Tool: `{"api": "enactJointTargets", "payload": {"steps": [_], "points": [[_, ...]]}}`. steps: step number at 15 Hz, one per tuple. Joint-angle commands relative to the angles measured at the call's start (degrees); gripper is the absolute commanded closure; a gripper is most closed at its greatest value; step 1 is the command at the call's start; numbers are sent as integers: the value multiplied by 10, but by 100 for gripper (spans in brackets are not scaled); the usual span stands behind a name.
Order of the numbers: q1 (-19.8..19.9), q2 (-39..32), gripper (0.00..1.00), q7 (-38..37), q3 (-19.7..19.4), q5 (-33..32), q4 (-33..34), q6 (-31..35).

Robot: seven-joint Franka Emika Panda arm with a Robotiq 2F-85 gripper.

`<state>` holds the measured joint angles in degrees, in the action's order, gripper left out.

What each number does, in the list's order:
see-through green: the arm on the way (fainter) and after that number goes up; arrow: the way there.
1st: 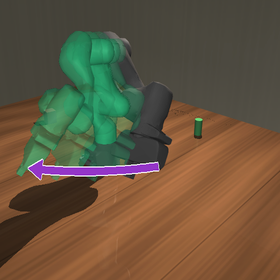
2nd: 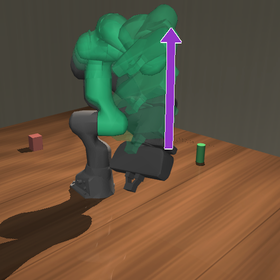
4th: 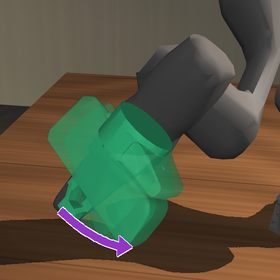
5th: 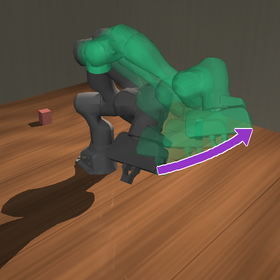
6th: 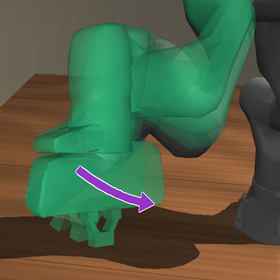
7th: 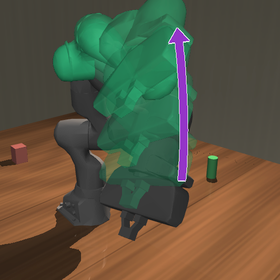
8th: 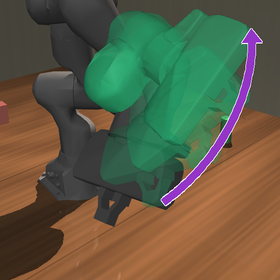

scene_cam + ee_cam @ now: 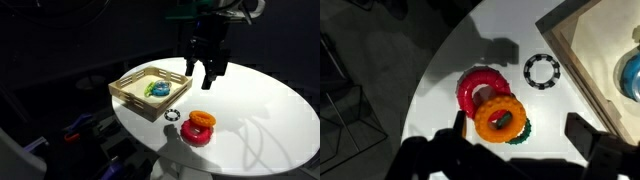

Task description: Place the orange toy on the tray

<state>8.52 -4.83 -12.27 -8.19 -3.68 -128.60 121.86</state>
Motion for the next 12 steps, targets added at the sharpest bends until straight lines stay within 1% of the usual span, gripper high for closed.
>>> {"api": "enactJointTargets", "payload": {"steps": [1, 7, 9, 12], "points": [[2, -42, 0, -15, -13, -22, 25, 11], [0, -100, 0, -25, -32, -30, 31, 80], [0, -117, 0, -27, -36, -24, 33, 100], [-1, -139, 0, -32, -43, -23, 39, 122]]}}
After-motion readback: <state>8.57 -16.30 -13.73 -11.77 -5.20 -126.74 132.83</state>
